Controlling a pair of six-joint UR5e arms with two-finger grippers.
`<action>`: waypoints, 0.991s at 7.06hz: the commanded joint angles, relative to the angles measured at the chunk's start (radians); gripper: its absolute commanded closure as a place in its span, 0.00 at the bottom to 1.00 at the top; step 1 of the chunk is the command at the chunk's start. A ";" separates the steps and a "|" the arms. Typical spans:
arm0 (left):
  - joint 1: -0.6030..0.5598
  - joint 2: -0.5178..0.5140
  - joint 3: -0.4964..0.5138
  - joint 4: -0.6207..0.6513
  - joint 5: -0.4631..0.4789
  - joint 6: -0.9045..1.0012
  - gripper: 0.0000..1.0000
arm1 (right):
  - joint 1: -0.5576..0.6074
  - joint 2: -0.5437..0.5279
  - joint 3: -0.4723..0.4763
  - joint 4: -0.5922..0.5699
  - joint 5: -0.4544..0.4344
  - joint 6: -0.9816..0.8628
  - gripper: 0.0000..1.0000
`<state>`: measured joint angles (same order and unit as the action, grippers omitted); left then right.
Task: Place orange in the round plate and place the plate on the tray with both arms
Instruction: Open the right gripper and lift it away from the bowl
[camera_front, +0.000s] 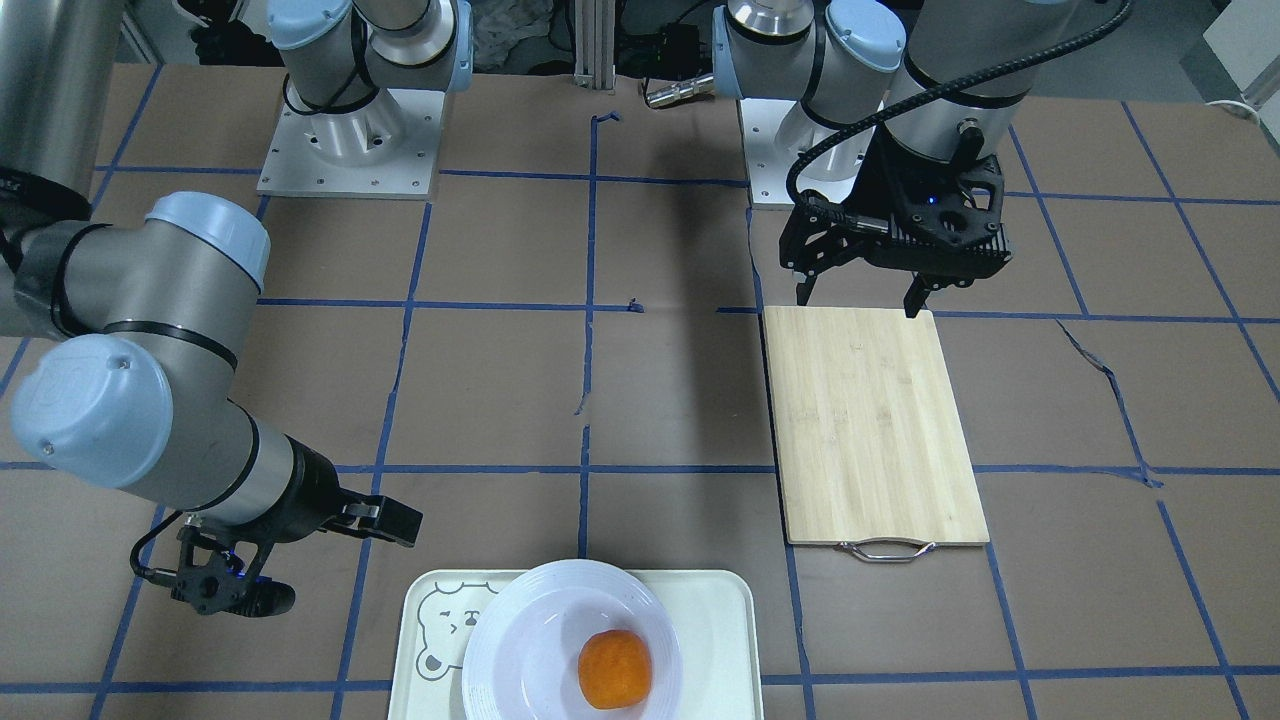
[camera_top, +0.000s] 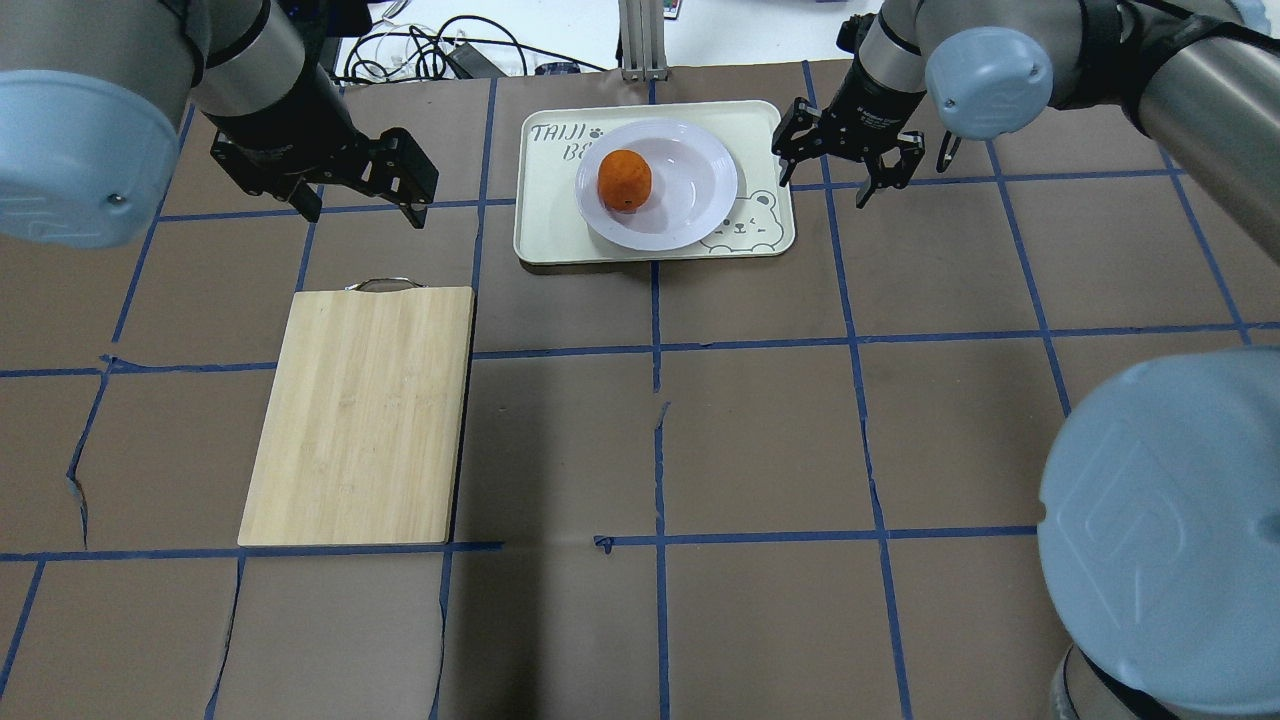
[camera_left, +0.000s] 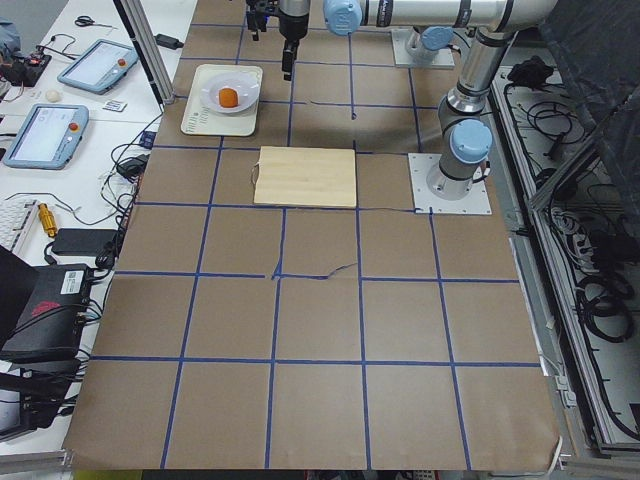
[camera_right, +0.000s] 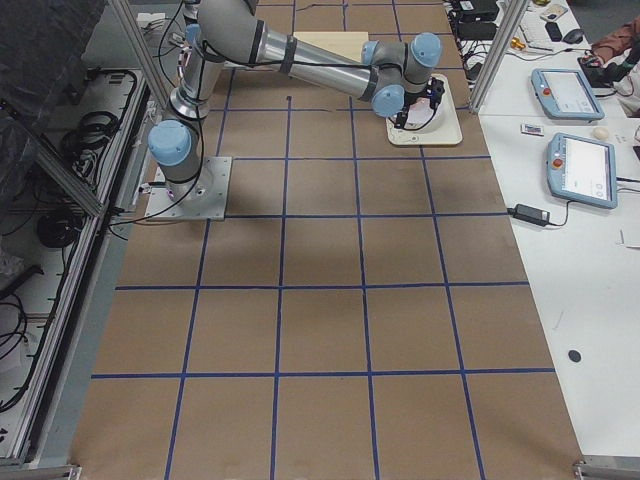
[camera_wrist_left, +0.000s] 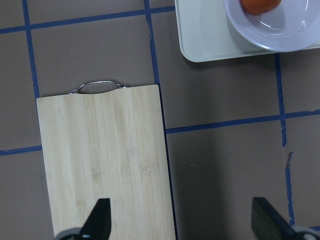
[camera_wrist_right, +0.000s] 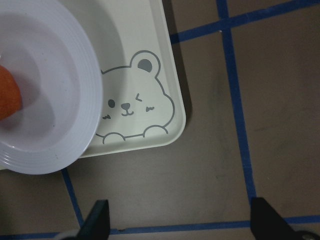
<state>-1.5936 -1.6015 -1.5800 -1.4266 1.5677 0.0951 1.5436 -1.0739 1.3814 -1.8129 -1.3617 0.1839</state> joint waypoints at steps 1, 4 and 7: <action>0.000 0.000 0.000 0.000 -0.001 0.000 0.00 | -0.002 -0.052 0.001 0.111 -0.066 0.008 0.00; 0.001 0.000 0.000 0.000 -0.002 0.000 0.00 | 0.000 -0.095 0.001 0.133 -0.129 -0.006 0.00; 0.001 -0.002 0.000 0.000 -0.002 0.000 0.00 | 0.004 -0.183 0.002 0.196 -0.234 0.023 0.00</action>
<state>-1.5929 -1.6024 -1.5800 -1.4266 1.5662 0.0951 1.5466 -1.2007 1.3827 -1.6584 -1.5661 0.1984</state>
